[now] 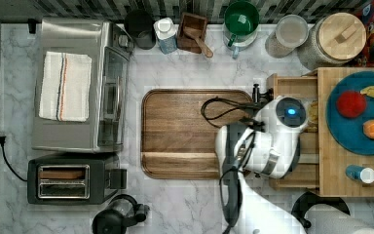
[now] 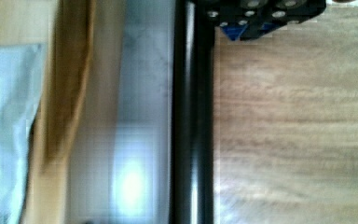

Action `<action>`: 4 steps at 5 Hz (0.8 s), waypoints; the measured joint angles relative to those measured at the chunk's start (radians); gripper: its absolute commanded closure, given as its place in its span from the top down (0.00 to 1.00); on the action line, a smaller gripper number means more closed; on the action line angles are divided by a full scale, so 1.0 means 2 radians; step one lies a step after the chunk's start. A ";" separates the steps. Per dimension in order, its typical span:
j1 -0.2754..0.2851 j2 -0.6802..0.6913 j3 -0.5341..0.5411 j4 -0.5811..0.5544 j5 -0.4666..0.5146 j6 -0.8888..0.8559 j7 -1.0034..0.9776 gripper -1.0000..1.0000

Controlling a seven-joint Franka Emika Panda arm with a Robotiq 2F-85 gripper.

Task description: Close the drawer.

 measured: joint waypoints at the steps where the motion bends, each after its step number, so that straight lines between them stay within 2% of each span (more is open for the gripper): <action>1: -0.028 0.014 -0.002 0.038 0.025 0.000 -0.063 0.00; 2: -0.060 0.043 -0.002 0.084 0.027 0.000 -0.127 0.00; 3: -0.086 0.068 -0.009 0.119 0.028 0.000 -0.140 0.00; 4: -0.094 0.079 -0.015 0.135 0.024 0.001 -0.140 0.00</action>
